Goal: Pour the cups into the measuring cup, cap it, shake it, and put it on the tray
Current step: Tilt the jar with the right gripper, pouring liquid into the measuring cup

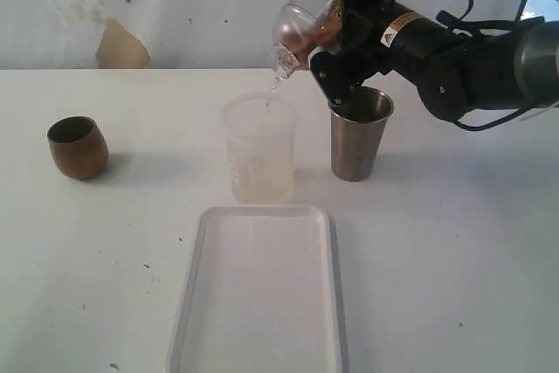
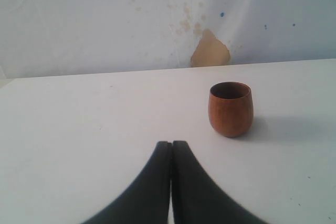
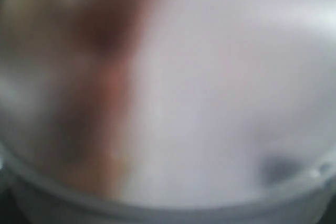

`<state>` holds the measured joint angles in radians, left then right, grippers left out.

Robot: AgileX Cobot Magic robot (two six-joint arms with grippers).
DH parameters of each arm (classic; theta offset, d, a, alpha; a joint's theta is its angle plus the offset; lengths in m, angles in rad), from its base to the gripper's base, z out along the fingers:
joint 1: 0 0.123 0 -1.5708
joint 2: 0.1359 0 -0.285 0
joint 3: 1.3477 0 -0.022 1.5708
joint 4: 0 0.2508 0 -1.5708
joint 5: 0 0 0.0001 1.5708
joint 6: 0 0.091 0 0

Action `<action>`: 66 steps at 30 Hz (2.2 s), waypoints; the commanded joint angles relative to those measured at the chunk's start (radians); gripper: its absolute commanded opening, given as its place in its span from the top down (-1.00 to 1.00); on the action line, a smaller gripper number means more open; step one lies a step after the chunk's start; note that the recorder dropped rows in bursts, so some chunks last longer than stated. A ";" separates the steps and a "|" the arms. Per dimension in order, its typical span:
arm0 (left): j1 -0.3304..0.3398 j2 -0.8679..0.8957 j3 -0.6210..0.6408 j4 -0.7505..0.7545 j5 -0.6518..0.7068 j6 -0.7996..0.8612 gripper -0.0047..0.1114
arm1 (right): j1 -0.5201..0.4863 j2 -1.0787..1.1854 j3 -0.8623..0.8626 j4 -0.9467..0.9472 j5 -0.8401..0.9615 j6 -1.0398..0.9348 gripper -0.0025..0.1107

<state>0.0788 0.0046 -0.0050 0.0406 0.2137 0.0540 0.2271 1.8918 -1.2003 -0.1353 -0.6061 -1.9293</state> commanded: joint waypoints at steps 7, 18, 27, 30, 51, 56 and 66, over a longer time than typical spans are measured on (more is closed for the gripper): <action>-0.001 -0.005 0.005 -0.007 -0.011 -0.001 0.90 | 0.001 -0.017 0.000 0.000 -0.053 -0.041 0.96; -0.001 -0.005 0.005 -0.007 -0.011 -0.001 0.90 | 0.001 -0.017 0.000 0.000 -0.045 -0.041 0.96; -0.001 -0.005 0.005 -0.007 -0.011 -0.001 0.90 | 0.001 -0.017 -0.014 -0.017 -0.043 -0.119 0.96; -0.001 -0.005 0.005 -0.007 -0.011 -0.001 0.90 | 0.001 -0.017 -0.014 -0.032 -0.043 -0.126 0.96; -0.001 -0.005 0.005 -0.007 -0.011 -0.001 0.90 | 0.001 -0.017 -0.017 -0.049 -0.045 -0.139 0.96; -0.001 -0.005 0.005 -0.007 -0.011 -0.001 0.90 | 0.001 -0.017 -0.024 -0.049 -0.045 -0.174 0.96; -0.001 -0.005 0.005 -0.007 -0.011 -0.001 0.90 | 0.001 -0.017 -0.024 -0.049 -0.106 -0.190 0.96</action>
<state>0.0788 0.0046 -0.0050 0.0406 0.2137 0.0540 0.2277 1.8918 -1.2128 -0.1858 -0.6564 -2.1116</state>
